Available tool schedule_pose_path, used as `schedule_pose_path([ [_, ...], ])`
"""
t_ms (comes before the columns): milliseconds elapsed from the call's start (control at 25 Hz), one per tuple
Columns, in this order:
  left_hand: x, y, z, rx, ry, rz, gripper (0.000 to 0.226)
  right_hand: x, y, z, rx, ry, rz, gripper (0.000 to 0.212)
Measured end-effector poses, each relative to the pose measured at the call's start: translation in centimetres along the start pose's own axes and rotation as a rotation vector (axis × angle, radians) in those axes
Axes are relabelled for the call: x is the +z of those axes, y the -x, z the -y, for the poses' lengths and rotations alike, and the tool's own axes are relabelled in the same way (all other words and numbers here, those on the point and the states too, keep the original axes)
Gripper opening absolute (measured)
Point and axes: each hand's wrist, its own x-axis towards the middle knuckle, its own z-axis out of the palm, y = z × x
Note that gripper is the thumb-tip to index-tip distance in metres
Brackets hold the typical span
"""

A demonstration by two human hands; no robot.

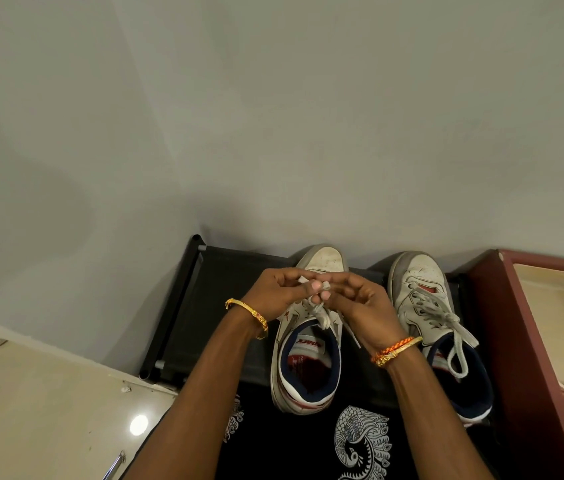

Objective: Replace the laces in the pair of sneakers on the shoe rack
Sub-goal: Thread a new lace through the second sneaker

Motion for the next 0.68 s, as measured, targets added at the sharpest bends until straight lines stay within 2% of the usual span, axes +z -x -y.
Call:
schedule_pose_path([
  [160,-0.4,-0.1,0.1,0.076,-0.099,0.009,0.024,-0.1,-0.1,-0.1,-0.001,0.064,-0.057,0.015],
  [320,-0.7,-0.2,0.0,0.215,-0.258,-0.007,0.029,0.3,-0.1,-0.1,0.144,-0.031,-0.106,0.012],
  [440,-1.2,-0.3,0.3,0.235,-0.307,0.023,0.033,0.4,-0.2,-0.1,0.229,-0.035,-0.122,0.012],
  [560,-1.6,-0.2,0.7,0.241,-0.359,0.068,0.034,0.5,-0.3,-0.3,0.267,0.046,-0.153,0.009],
  [680,-1.5,0.1,0.7,0.297,-0.457,0.034,0.037,0.7,-0.3,-0.1,0.242,0.117,-0.168,0.008],
])
